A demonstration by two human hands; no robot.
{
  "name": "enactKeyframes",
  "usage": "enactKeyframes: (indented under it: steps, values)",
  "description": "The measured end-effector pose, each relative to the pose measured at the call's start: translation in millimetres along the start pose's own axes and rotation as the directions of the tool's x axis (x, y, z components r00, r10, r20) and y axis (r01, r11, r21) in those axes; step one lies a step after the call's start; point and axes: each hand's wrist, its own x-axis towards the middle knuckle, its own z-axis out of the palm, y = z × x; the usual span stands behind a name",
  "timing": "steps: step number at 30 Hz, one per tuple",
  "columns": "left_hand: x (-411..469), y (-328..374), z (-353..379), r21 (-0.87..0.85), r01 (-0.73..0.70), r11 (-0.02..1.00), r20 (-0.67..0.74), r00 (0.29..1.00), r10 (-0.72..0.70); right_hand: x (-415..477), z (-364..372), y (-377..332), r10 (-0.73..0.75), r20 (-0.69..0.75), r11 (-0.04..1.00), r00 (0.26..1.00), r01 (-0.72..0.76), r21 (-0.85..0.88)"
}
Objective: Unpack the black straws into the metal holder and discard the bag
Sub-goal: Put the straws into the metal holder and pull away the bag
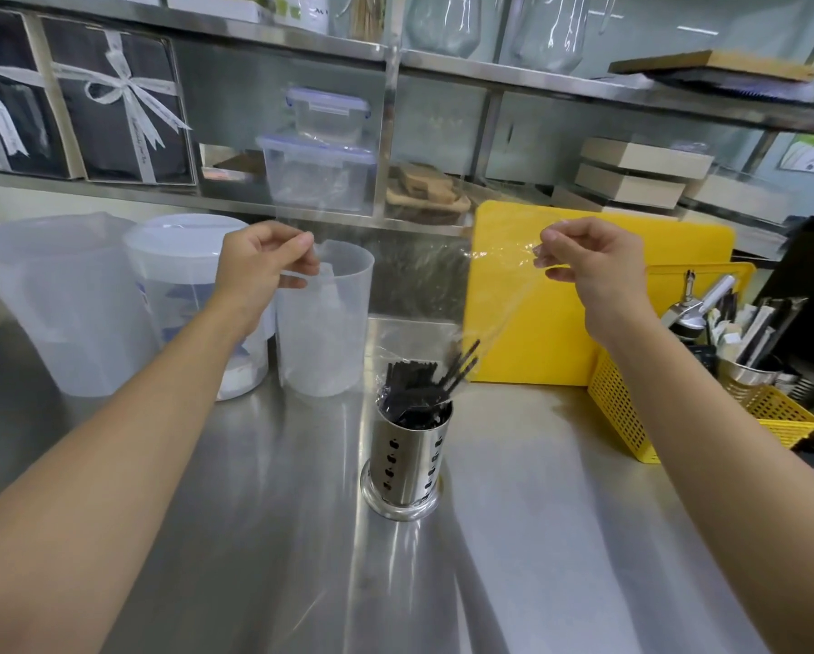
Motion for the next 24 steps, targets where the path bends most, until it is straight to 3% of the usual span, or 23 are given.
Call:
enactKeyframes:
  steps: [9,16,20,24]
  values:
    - [4.0,8.5,5.6,-0.029,-0.03,0.999,-0.01,1.0,0.03,7.5,-1.2,-15.5,-0.06,-0.003,0.998,0.998,0.06,0.037]
    - [4.4,9.6,8.0,-0.103,-0.022,0.994,-0.109,0.994,0.011,-2.6,3.4,5.9,0.09,0.165,0.995,0.982,-0.083,-0.05]
    - [6.6,21.2,10.4,-0.164,-0.04,0.986,-0.105,0.994,0.023,-4.5,2.7,7.1,0.011,0.058,1.0,0.998,-0.01,-0.019]
    - [7.9,24.5,11.2,-0.153,-0.013,0.988,0.08,0.996,0.026,4.5,-6.4,-6.2,-0.045,-0.064,0.993,0.997,0.052,0.102]
